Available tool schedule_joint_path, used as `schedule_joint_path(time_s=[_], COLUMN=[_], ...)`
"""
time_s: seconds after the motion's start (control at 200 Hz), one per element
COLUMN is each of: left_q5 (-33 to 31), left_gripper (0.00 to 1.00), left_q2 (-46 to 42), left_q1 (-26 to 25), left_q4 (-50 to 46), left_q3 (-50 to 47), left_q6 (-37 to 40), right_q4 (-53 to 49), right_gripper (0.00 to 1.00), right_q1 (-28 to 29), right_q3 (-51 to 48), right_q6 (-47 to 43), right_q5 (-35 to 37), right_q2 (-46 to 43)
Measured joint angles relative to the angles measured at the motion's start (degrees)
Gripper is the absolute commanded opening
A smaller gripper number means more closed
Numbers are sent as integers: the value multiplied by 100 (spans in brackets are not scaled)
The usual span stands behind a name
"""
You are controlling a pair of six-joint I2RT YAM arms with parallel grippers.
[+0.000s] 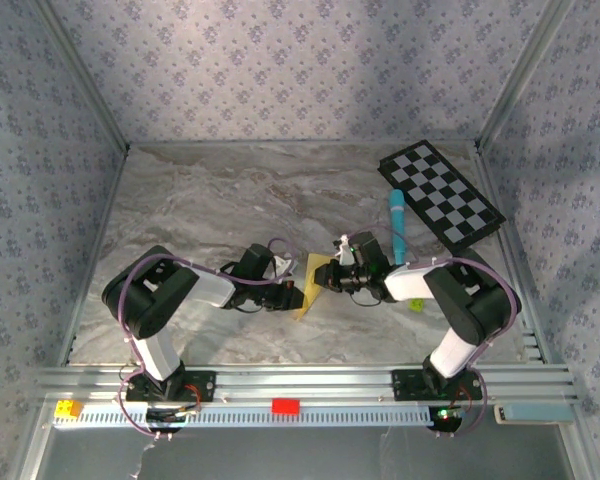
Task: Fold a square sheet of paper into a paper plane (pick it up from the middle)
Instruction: Fold the wing for the fifth time at the center of the table.
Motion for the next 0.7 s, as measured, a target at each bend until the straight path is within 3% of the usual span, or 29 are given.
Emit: schedule_joint_path(time_s=[0.7], left_q5=[28], left_gripper=[0], left_q2=[17], left_q1=[13], left_q4=[-17], left_q3=[15], left_q6=[0], right_q4=[323], right_gripper=[11], right_q1=[-55], right_q3=[92], right_q6=[63], right_q5=[-63], right_q2=[516])
